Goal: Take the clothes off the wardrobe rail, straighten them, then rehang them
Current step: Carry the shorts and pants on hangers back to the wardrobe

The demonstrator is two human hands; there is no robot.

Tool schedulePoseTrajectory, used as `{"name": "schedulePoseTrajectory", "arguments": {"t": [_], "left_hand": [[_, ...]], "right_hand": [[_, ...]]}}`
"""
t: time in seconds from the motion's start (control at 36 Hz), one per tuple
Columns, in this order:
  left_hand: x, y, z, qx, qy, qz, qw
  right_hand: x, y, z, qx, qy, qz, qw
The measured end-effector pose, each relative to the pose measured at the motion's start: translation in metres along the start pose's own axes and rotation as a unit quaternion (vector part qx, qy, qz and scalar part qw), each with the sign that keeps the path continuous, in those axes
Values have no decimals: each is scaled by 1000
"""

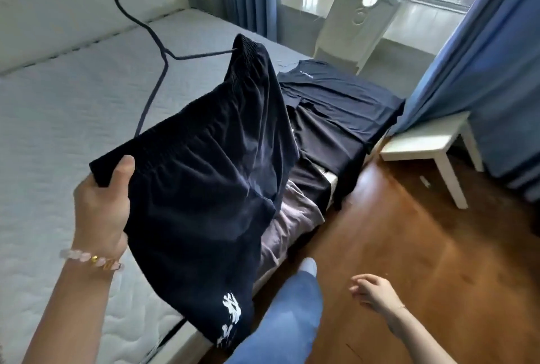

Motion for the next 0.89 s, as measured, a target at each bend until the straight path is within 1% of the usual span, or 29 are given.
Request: {"name": "schedulePoseTrajectory", "arguments": {"t": [0.06,0.14,0.25,0.36,0.5,0.56,0.64,0.69,0.81,0.89], "left_hand": [[-39,1,11,13,-14,5,1000],[-94,1,33,26,-25,24,999],[-162,11,60,38,-41,41,998],[-218,23,84,43,-41,52,997],[-267,40,109,45,-27,59,997],[-281,43,120,50,-20,59,997],[-301,43,135,52,7,64,997],[-316,44,141,55,29,75,995],[-347,43,150,70,90,88,990],[-362,40,154,97,152,65,981]], "right_hand": [[14,-28,29,26,14,11,999],[36,-58,72,39,34,35,998],[59,-82,121,6,39,52,998],[77,-92,157,-22,36,60,997],[103,-83,190,-54,17,6,998],[114,-79,207,-66,-11,-29,997],[133,-88,244,-79,-17,-35,996],[140,-106,273,-73,-38,-57,995],[140,-167,338,-50,-79,-83,992],[140,-217,395,-40,-115,-125,985]]}}
Point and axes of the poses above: each hand's wrist, its own z-axis towards the middle knuckle, its own x-axis out of the back of the hand, y = z × x, the point moved 5 cm from there along z, towards the middle knuckle, and after that the axes turned 12 degrees about x, right-handed, at the moved point
